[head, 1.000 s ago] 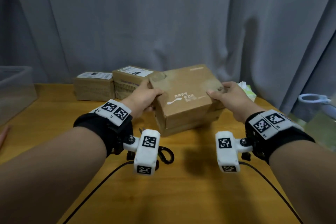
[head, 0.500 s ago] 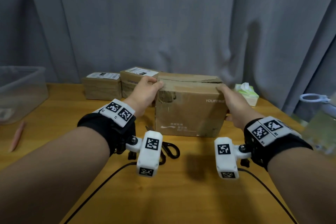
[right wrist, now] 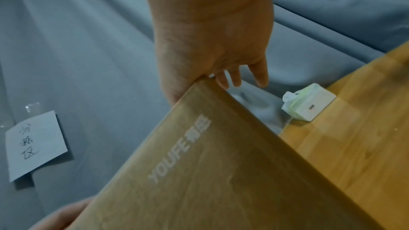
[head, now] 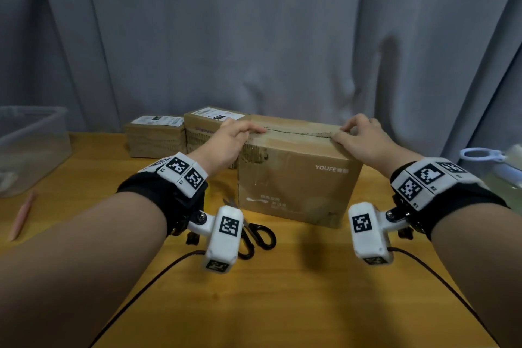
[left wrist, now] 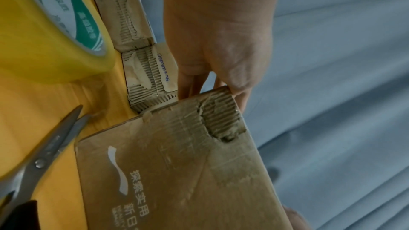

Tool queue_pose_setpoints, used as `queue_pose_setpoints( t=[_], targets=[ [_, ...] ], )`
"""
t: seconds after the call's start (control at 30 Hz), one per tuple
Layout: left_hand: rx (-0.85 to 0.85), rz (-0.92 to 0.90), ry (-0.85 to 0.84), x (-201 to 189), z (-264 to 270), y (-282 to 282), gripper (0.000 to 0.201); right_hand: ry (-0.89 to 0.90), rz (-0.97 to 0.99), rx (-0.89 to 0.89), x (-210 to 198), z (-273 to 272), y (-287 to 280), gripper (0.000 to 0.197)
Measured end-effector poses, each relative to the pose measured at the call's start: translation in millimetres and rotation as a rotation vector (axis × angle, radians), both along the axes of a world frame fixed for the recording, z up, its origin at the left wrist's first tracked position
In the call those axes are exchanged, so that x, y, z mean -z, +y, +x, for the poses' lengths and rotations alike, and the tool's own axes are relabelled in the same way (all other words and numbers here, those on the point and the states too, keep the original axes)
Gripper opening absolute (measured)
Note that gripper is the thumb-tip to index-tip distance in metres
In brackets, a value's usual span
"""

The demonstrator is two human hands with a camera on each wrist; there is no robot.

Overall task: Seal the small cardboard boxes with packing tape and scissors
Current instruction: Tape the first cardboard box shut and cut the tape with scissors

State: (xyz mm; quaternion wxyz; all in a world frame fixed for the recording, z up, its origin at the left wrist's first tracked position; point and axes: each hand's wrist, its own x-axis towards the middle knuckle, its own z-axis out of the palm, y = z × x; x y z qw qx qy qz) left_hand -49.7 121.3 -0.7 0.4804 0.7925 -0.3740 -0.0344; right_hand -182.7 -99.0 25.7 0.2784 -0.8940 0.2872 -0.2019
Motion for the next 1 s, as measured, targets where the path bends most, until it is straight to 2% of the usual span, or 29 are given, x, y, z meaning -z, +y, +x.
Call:
queue_pose_setpoints(
  t=[0.13, 0.2, 0.33, 0.4, 0.5, 0.57, 0.67, 0.73, 0.8, 0.9, 1.0],
  targets=[
    [-0.018, -0.02, -0.051, 3.8, 6.7, -11.8, 0.033, 0.079, 0.054, -0.144, -4.2, 2.0, -8.5, 0.051],
    [-0.036, -0.001, -0.032, 3.8, 7.4, -18.2, 0.036, 0.099, 0.101, -0.184, -4.6, 2.2, -11.9, 0.049],
    [-0.022, 0.101, 0.138, 7.0, 16.3, -24.2, 0.066, 0.07, 0.053, -0.138, -3.9, 5.9, -15.0, 0.045],
    [-0.035, 0.228, 0.092, 11.1, 19.5, -26.2, 0.081, 0.104, -0.047, -0.04, -0.9, 11.1, -14.9, 0.044],
    [-0.119, 0.225, -0.073, 14.8, 9.9, -30.4, 0.06, 0.252, -0.205, 0.188, 0.2, 16.1, -5.9, 0.049],
    [-0.047, 0.171, -0.105, 12.4, -2.5, -33.4, 0.051, 0.29, -0.242, 0.226, -2.8, 15.5, -2.6, 0.053],
    [0.101, 0.133, 0.052, 7.3, -22.2, -36.2, 0.057, 0.182, -0.276, 0.111, -9.9, 10.9, 0.0, 0.052],
    [0.084, 0.101, 0.136, 2.6, -26.1, -36.9, 0.069, 0.048, -0.261, -0.017, -10.6, 9.0, 7.0, 0.032],
    [0.034, 0.072, 0.155, -0.9, -19.8, -34.9, 0.075, -0.008, -0.225, -0.088, -8.0, 8.0, 17.9, 0.02],
    [-0.034, 0.04, 0.088, -3.7, -6.3, -25.7, 0.063, -0.059, -0.139, -0.189, -1.0, 12.5, 28.7, 0.014],
    [-0.081, 0.035, -0.048, -5.2, 1.9, -19.1, 0.036, -0.055, -0.188, -0.336, 0.4, 16.3, 35.9, 0.022]
  ],
)
